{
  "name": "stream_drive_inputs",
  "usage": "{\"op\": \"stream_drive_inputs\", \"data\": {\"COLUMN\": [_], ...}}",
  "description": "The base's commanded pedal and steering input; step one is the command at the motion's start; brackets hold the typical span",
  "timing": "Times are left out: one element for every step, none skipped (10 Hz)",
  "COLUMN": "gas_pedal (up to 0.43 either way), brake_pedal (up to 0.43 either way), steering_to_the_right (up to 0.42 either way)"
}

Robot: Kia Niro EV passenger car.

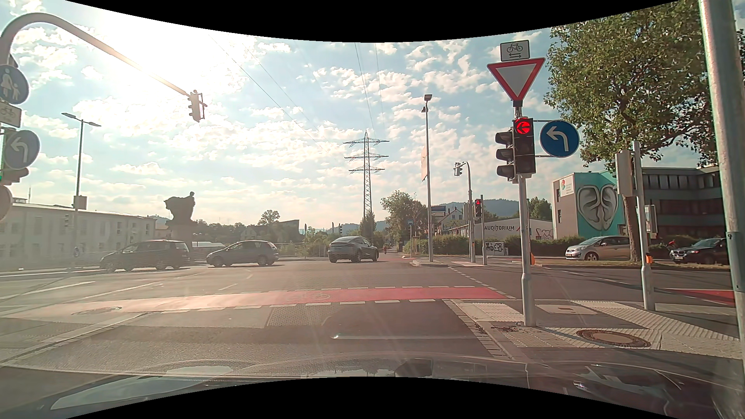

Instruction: Follow the waypoints while adhering to traffic rules and regulations

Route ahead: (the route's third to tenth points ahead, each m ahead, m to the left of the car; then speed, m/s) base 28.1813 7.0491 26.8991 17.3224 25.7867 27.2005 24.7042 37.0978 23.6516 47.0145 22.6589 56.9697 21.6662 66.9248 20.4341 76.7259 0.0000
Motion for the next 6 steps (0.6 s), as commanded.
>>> {"op": "stream_drive_inputs", "data": {"gas_pedal": [0.000,0.000,0.000,0.000,0.000,0.000], "brake_pedal": [0.232,0.232,0.232,0.226,0.232,0.226], "steering_to_the_right": [-0.008,-0.009,-0.009,-0.009,-0.009,-0.009]}}
